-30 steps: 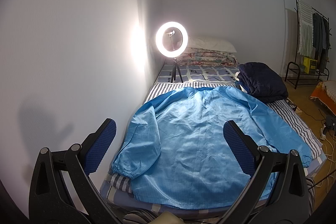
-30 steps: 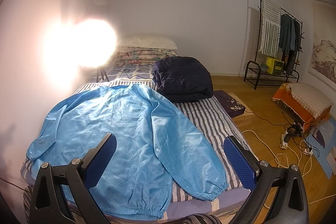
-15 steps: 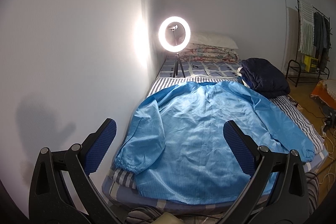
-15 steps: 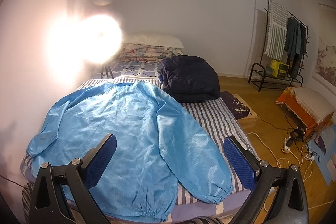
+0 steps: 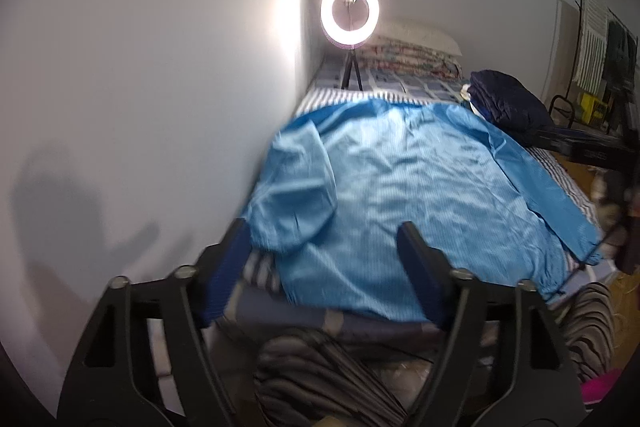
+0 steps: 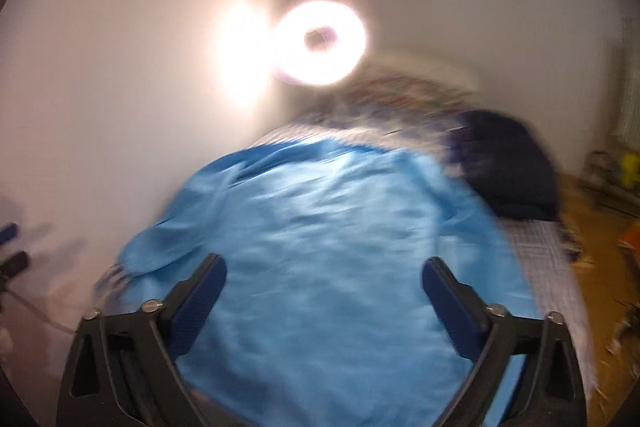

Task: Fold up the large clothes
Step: 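Grasp the elasticated cuff of a jacket sleeve with the right tool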

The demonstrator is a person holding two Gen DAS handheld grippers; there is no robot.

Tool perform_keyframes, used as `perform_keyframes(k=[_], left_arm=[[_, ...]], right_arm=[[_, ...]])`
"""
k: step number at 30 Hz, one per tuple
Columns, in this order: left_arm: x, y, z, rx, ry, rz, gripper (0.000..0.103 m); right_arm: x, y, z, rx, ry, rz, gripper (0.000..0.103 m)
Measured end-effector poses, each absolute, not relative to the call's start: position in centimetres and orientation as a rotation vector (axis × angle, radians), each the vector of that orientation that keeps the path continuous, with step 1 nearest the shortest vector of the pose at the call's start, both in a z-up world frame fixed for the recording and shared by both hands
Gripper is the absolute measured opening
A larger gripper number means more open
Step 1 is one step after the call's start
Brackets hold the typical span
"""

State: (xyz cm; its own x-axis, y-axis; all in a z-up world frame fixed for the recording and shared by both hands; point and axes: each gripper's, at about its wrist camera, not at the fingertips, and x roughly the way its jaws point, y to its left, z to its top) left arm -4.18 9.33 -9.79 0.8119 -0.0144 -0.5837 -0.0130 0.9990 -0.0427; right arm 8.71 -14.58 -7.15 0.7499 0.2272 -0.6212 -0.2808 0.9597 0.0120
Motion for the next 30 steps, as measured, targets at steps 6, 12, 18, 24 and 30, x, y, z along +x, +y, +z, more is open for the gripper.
perform_keyframes(k=[6, 12, 18, 24, 30], left_arm=[[-5.9, 11.0, -11.5, -0.123, 0.692, -0.035, 0.048], [-7.6, 12.5, -12.5, -0.169, 0.724, -0.022, 0.047], [-8.2, 14.3, -13.6, -0.237, 0.758, 0.006, 0.046], [-8.8, 15.4, -14.1, -0.263, 0.774, 0.030, 0.044], [-8.5, 16.3, -14.9, -0.287, 0.793, 0.046, 0.044]], right_arm=[[12.5, -5.9, -10.3, -0.084, 0.754, 0.544, 0.067], [14.8, 4.1, -13.5, -0.128, 0.823, 0.757, 0.061], [16.3, 13.0, -18.5, -0.202, 0.931, 0.913, 0.055], [17.1, 18.6, -23.7, -0.289, 1.019, 0.901, 0.055], [18.0, 20.6, -27.0, -0.317, 1.079, 0.860, 0.055]])
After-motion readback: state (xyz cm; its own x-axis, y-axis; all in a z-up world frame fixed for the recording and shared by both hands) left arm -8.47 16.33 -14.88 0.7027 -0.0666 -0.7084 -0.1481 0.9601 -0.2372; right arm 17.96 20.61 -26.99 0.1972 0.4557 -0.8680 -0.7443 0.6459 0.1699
